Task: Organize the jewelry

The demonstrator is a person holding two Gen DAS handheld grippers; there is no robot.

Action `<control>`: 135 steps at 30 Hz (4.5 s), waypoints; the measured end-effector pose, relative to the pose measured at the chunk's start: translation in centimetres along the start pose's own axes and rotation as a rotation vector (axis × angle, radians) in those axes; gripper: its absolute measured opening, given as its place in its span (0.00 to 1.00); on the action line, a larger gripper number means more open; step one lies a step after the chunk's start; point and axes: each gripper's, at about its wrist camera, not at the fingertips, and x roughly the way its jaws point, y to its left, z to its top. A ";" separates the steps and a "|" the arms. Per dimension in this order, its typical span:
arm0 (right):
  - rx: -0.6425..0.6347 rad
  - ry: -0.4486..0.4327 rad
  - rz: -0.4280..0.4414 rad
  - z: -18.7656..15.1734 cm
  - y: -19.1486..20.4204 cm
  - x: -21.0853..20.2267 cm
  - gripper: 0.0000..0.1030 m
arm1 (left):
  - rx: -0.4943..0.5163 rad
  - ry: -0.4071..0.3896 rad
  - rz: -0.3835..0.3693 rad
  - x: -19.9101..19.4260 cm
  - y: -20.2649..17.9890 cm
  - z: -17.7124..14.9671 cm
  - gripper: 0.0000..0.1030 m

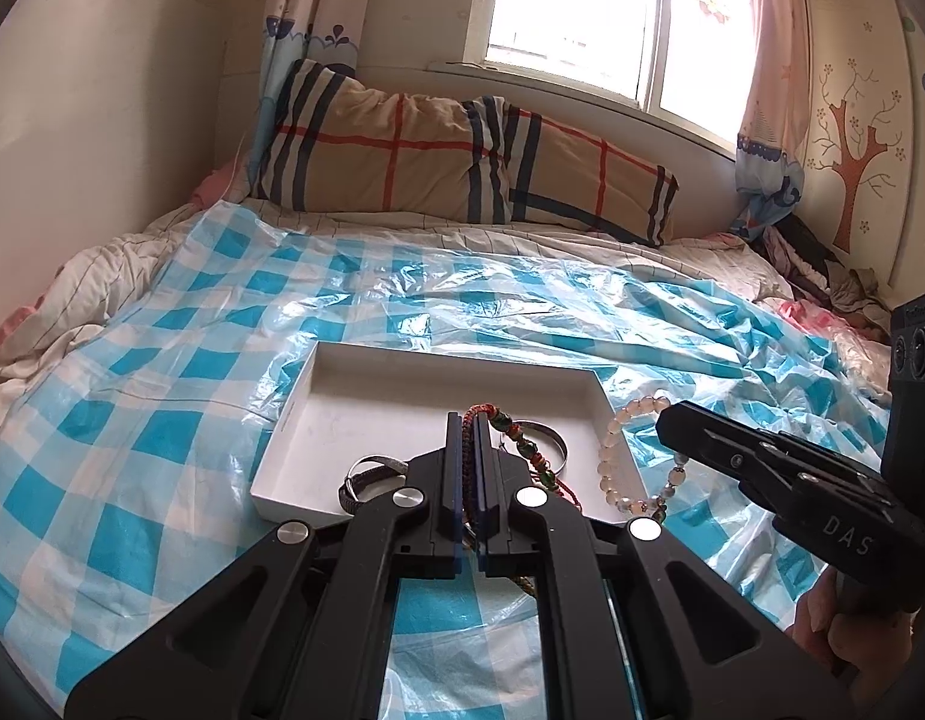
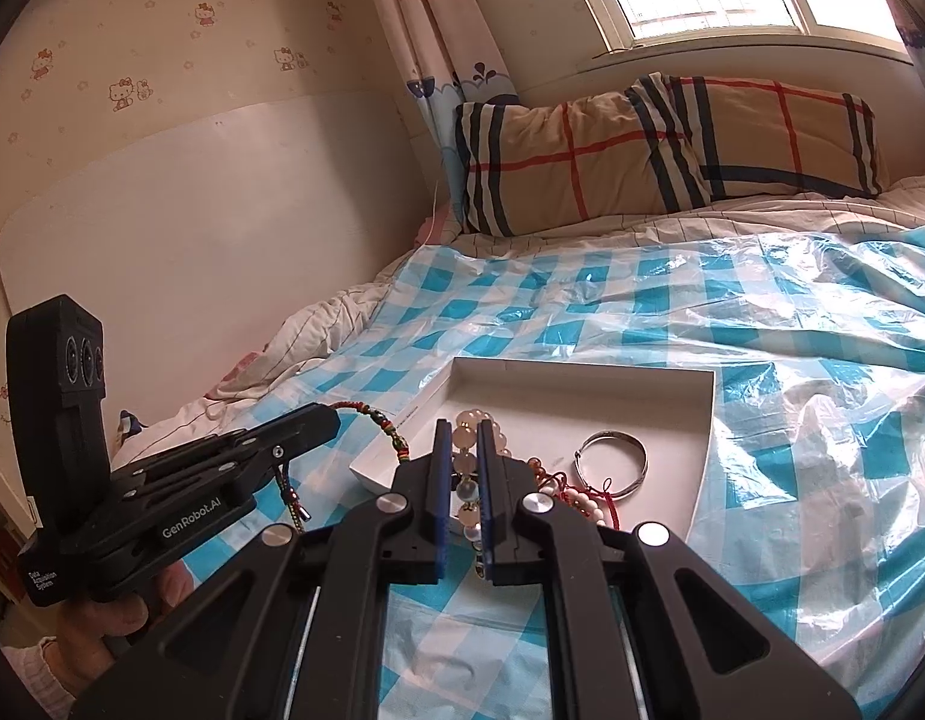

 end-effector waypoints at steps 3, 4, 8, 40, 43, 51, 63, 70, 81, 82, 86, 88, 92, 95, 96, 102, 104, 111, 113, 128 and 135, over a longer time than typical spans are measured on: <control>-0.005 0.000 -0.005 0.1 -0.2 0.6 0.09 | 0.000 -0.002 0.004 0.6 0.0 0.2 0.03; -0.006 0.000 -0.007 0.1 -0.3 0.8 0.09 | 0.000 -0.002 0.006 0.8 0.1 0.2 0.03; -0.010 0.000 -0.018 0.3 -0.8 1.5 0.09 | -0.003 -0.001 0.011 1.6 0.3 0.4 0.03; -0.014 0.099 -0.114 -0.8 -1.3 2.3 0.34 | -0.032 0.086 0.088 3.3 1.4 -0.4 0.33; -0.015 0.122 -0.139 -1.6 -0.4 0.5 0.41 | -0.019 0.079 0.107 0.9 1.1 -0.8 0.45; -0.048 0.179 -0.209 -5.0 3.3 -5.6 0.51 | 0.023 0.080 0.154 -6.4 0.2 -3.8 0.66; 0.006 0.199 -0.288 -10.2 7.5 -14.1 0.55 | 0.018 0.104 0.145 -15.9 -1.4 -9.7 0.82; 0.046 0.191 -0.290 -12.8 9.1 -17.0 0.55 | 0.045 0.107 0.106 -19.4 -3.1 -12.8 0.86; 0.019 0.077 -0.316 -16.2 14.2 -24.1 0.55 | 0.035 0.024 0.101 -27.4 -3.9 -14.9 0.88; 0.012 0.068 -0.320 -16.3 14.6 -24.6 0.55 | 0.032 0.018 0.095 -28.0 -4.0 -15.0 0.89; -0.008 0.054 -0.321 -17.0 15.6 -25.9 0.55 | 0.033 0.001 0.092 -29.6 -4.3 -15.7 0.89; -0.008 0.052 -0.320 -17.4 15.8 -26.3 0.55 | 0.034 -0.004 0.093 -30.2 -4.3 -16.0 0.89; -0.002 0.033 -0.320 -17.8 16.2 -27.3 0.61 | 0.035 -0.022 0.093 -31.3 -4.5 -16.0 0.91; -0.006 0.020 -0.316 -18.0 16.4 -27.9 0.61 | 0.046 -0.026 0.088 -31.8 -4.9 -16.2 0.92; -0.008 0.018 -0.315 -18.0 16.5 -28.1 0.61 | 0.049 -0.027 0.086 -32.0 -5.1 -16.3 0.92; -0.017 0.000 -0.307 -18.0 17.0 -28.6 0.61 | 0.054 -0.031 0.084 -32.4 -5.5 -16.6 0.93; -0.016 -0.001 -0.306 -18.0 17.0 -28.7 0.61 | 0.052 -0.027 0.085 -32.5 -5.5 -16.6 0.93; -0.016 0.003 -0.303 -18.1 17.1 -28.6 0.63 | 0.049 -0.020 0.088 -32.5 -5.5 -16.6 0.93; -0.014 0.004 -0.303 -18.2 17.2 -28.6 0.63 | 0.048 -0.018 0.088 -32.5 -5.4 -16.6 0.93; -0.010 0.005 -0.301 -18.3 17.2 -28.4 0.64 | 0.046 -0.018 0.091 -32.3 -5.1 -16.7 0.93; -0.009 0.005 -0.300 -18.2 17.2 -28.4 0.65 | 0.045 -0.018 0.092 -32.3 -5.0 -16.7 0.93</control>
